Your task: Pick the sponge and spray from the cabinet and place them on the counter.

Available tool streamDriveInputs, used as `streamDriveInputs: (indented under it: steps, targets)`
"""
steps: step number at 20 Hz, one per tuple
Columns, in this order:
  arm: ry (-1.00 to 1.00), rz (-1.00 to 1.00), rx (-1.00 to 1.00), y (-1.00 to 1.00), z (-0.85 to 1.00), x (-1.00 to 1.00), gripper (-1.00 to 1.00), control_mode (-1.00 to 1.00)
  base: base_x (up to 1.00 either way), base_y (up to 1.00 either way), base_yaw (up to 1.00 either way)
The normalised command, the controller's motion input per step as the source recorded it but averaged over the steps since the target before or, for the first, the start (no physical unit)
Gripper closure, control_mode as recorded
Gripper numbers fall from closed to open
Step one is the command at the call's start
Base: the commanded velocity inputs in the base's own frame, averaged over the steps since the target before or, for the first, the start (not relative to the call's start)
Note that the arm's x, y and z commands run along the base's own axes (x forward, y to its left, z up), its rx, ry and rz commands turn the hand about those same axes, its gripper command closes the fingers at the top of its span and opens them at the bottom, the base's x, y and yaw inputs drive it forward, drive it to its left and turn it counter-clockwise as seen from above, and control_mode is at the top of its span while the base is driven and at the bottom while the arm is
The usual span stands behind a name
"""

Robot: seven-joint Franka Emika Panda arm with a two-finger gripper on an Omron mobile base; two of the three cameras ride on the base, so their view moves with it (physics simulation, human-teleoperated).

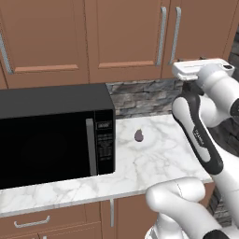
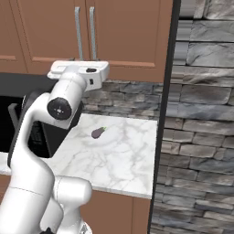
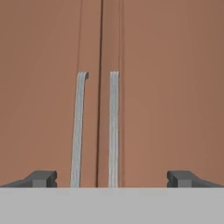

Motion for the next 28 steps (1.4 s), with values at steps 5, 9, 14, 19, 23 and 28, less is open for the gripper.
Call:
streamDriveInputs:
  steps: [5, 9, 14, 19, 23, 28]
  targets:
    - [0.00, 0.01, 0.00, 0.00, 0.00, 0.30, -1.00, -1.00, 0.00, 0.00, 0.00]
    - [0.00, 0.00, 0.00, 0.00, 0.00, 0.29, -1.00, -1.00, 0.00, 0.00, 0.00]
    - [0.00, 0.00, 0.00, 0.00, 0.00, 0.28, -1.00, -1.00, 0.00, 0.00, 0.00]
    - [0.00, 0.00, 0.00, 0.00, 0.00, 0.38, -1.00, -1.00, 0.00, 0.00, 0.00]
    - [0.00, 0.00, 0.00, 0.00, 0.00, 0.41, -1.00, -1.00, 0.00, 0.00, 0.00]
    - [0.00, 0.00, 0.00, 0.00, 0.00, 0.37, -1.00, -1.00, 0.00, 0.00, 0.00]
